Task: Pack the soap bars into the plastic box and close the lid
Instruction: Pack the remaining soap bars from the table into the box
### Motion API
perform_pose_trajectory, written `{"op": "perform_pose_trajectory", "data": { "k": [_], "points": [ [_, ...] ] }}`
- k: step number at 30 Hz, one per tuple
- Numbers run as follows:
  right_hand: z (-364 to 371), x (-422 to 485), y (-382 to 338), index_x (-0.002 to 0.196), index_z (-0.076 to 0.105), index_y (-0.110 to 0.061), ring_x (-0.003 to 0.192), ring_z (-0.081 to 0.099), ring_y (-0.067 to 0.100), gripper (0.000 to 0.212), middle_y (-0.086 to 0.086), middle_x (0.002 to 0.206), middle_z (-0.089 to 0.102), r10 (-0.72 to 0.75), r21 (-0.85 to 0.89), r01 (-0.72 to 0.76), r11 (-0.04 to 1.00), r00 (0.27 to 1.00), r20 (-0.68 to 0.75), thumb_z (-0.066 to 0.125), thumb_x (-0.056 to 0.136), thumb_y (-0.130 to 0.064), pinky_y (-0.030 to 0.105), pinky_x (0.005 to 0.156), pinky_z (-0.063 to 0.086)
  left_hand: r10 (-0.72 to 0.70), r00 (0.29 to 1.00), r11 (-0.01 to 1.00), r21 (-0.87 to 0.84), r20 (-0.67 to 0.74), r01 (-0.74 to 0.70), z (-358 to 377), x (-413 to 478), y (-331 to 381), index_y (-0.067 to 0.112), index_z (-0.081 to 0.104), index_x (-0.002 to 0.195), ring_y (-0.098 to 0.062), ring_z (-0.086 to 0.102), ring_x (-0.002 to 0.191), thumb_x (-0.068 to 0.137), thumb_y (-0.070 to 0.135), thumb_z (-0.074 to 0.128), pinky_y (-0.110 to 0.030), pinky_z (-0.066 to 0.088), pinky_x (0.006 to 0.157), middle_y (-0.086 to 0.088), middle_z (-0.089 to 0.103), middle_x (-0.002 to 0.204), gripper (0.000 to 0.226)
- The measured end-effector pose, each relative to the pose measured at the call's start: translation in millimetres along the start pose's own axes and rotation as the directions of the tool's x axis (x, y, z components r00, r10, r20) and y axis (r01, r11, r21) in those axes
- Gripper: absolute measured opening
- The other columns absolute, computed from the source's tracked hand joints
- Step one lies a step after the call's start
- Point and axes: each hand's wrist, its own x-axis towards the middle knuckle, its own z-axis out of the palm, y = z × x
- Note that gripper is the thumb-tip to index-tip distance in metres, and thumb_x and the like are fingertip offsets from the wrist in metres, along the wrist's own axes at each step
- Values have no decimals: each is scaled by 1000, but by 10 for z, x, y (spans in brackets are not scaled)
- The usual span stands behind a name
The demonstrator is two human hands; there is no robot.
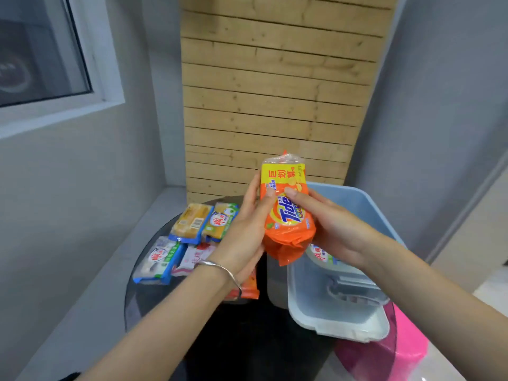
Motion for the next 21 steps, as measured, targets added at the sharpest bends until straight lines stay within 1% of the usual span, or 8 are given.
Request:
{"op": "perform_pose_trajectory", "data": {
  "k": [4,8,10,13,16,18,19,21],
  "points": [
    [-479,-76,-122,109,64,-22,81,73,16,46,3,96,76,12,-50,-14,999,999,-41,69,70,-45,29,70,59,7,996,997,79,85,-14,450,272,-171,41,35,139,-12,61,114,97,35,37,-37,46,101,2,58,133,42],
    [-889,-49,-153,99,69,-23,81,73,16,43,3,97,76,39,-18,-41,999,993,-114,73,64,-47,31,76,59,-53,985,954,301,164,1,647,514,-242,52,37,133,-10,49,126,93,56,23,-36,35,110,9,51,139,43],
    [-1047,-38,-117,97,69,-22,79,73,15,45,3,96,77,83,-7,-85,996,986,-145,74,61,-47,29,73,60,-23,987,873,485,160,-58,632,634,-241,52,34,135,-5,34,135,92,57,16,-30,23,114,16,40,146,47],
    [-1220,-18,-7,101,66,-20,73,73,14,47,3,89,77,170,-14,-176,984,965,-198,76,59,-39,28,65,60,38,998,773,632,53,-63,505,835,-334,42,26,142,-8,14,142,95,48,28,-31,9,115,13,28,151,47],
    [-1348,11,87,110,61,-18,69,73,13,46,2,86,77,217,-15,-227,974,946,-239,76,68,-29,27,58,59,-31,999,735,676,-39,49,375,959,-584,35,20,145,-14,13,142,93,40,44,-33,16,111,6,26,153,57],
    [-1405,45,131,107,61,-17,66,73,12,33,1,81,77,252,-4,-262,965,934,-252,73,77,-25,26,56,58,-80,996,745,661,-47,91,310,1003,-770,33,20,144,-8,42,124,93,33,49,-21,38,98,2,37,145,59],
    [-1421,60,149,105,62,-17,66,73,13,28,2,80,77,276,-7,-287,958,925,-260,71,80,-24,26,56,58,-115,992,775,621,-44,118,288,1024,-851,32,21,144,3,55,103,93,28,49,-10,47,80,3,47,137,59],
    [-1438,96,196,109,61,-15,72,72,16,30,5,89,75,326,-40,-350,936,903,-281,70,82,-24,28,60,60,-173,984,818,549,-51,172,253,1073,-981,32,21,143,10,63,67,94,21,48,-4,46,49,13,57,108,58]
  ]
}}
